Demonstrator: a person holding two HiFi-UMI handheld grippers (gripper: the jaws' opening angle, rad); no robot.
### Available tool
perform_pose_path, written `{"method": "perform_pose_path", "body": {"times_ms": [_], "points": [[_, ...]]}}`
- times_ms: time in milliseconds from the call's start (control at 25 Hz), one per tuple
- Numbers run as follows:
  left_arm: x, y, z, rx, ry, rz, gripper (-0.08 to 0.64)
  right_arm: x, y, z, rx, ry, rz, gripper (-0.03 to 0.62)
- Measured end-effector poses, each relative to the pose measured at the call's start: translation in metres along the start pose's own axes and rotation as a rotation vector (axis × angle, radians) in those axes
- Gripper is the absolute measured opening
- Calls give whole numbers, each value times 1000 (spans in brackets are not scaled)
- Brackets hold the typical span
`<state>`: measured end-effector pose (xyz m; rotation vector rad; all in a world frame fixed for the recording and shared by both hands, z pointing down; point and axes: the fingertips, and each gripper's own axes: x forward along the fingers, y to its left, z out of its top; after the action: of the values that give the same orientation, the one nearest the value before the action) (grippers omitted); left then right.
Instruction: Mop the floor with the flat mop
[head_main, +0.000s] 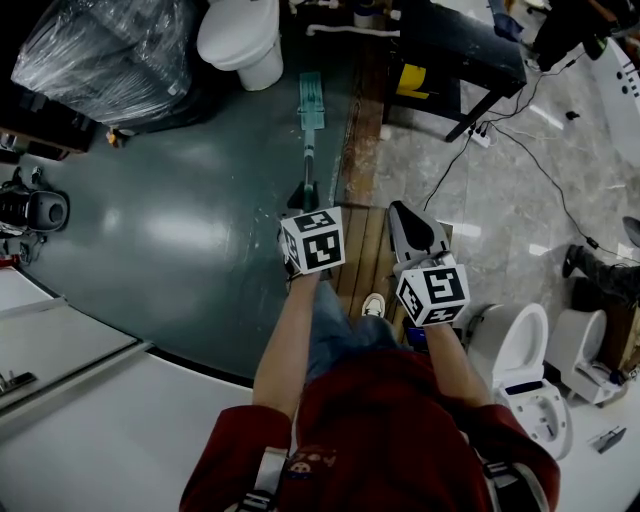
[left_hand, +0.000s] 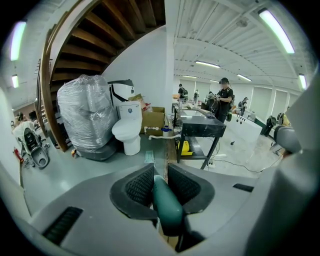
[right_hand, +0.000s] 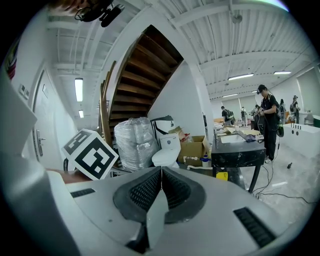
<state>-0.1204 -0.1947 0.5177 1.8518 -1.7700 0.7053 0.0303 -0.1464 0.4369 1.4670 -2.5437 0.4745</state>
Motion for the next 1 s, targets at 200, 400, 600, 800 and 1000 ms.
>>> {"method": "perform_pose_path", "body": {"times_ms": [200, 400, 600, 800, 1000], "points": [[-22, -11, -12, -5, 3, 8, 100, -24, 0, 1, -5, -10, 8, 20], [-45, -24, -23, -9, 1, 19, 100, -48, -2, 1, -7, -22, 14, 20], [-70, -36, -37, -12, 1, 30, 100, -71, 0, 2, -9, -36, 25, 20], [-97, -49, -51, -16, -4, 37, 98, -97, 1, 0, -16, -52, 35, 20], [-126, -56, -66, -18, -6, 40, 98, -120, 10, 2, -20, -69, 43, 20]]}}
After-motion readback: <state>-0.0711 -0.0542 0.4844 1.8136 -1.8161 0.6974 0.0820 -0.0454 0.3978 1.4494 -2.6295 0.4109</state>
